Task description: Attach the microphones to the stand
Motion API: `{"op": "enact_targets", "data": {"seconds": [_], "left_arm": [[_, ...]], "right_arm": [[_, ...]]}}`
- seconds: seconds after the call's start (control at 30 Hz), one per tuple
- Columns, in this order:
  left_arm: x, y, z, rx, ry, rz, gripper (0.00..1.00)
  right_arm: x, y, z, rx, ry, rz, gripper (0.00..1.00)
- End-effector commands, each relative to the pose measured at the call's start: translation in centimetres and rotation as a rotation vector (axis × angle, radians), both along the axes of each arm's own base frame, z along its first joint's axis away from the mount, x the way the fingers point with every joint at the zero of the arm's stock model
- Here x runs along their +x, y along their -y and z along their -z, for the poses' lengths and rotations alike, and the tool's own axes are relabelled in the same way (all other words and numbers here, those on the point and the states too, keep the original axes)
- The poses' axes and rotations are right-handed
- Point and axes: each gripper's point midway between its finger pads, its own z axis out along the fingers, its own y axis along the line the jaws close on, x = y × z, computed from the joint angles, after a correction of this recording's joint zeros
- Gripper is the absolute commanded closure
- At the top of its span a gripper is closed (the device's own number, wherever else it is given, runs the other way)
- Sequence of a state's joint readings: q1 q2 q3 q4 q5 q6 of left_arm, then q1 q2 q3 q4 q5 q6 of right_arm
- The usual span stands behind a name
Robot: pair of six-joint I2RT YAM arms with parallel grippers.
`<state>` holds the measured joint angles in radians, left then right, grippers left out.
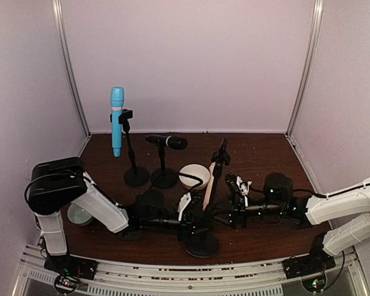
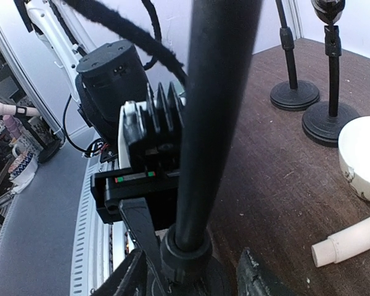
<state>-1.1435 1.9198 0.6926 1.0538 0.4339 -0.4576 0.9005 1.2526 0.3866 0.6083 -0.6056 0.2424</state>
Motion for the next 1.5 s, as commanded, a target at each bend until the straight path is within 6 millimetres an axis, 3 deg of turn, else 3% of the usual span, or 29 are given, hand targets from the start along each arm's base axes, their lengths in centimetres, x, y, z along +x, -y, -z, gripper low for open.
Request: {"op": "enact_targets", "data": {"seconds": [0.0,0.33,0.4,0.43,0.6,0.7,0.87,1.03,1.07,1.17,1.27,1.37,1.47], "left_arm": [[0.0,0.8,-4.1,-0.144,0.068,0.026,1.00],[0.7,0.8,-3.8,-0.125,0.071,-0.015,1.00],[1.5,0.6,-3.4,-0.094,0.074,-0.064,1.00],[2.1,0.5,-3.4,-0.078,0.081,-0.102,1.00],[5.6,-1.0,-2.2,0.054,0.146,-0.348,1.00],[6.5,-1.7,-2.2,0.067,0.159,-0.425,1.00],[7.0,-1.9,-2.5,0.063,0.169,-0.461,1.00],[7.1,-2.4,-2.5,0.079,0.176,-0.485,1.00],[7.0,-2.5,-2.7,0.076,0.180,-0.483,1.00],[6.7,-2.7,-3.2,0.069,0.206,-0.463,1.00],[5.5,-2.5,-4.2,0.046,0.244,-0.391,1.00],[3.9,-2.1,-4.8,0.027,0.267,-0.290,1.00],[1.8,-1.6,-5.5,-0.020,0.264,-0.168,1.00]], "right_arm": [[0.1,-1.2,-2.9,0.096,0.048,-0.051,0.51],[0.4,-1.8,-1.9,0.087,-0.012,-0.045,0.78],[1.3,-1.6,-1.3,0.057,-0.034,0.025,0.89],[1.8,-1.5,-1.0,0.040,-0.048,0.074,1.00],[3.3,-0.9,-1.5,-0.057,-0.028,0.434,1.00],[3.3,-1.3,-2.4,-0.104,-0.045,0.568,1.00],[3.4,-2.8,-2.0,-0.112,-0.158,0.606,1.00],[3.4,-2.6,-2.0,-0.091,-0.163,0.612,1.00],[3.1,-2.8,-2.3,-0.094,-0.149,0.586,0.97],[1.5,-3.2,-3.9,-0.108,-0.056,0.449,0.66],[0.3,-2.1,-5.5,-0.094,0.058,0.366,0.47],[0.3,0.2,-5.9,-0.075,0.137,0.357,0.35],[-0.5,1.4,-5.8,-0.023,0.156,0.253,0.35]]}}
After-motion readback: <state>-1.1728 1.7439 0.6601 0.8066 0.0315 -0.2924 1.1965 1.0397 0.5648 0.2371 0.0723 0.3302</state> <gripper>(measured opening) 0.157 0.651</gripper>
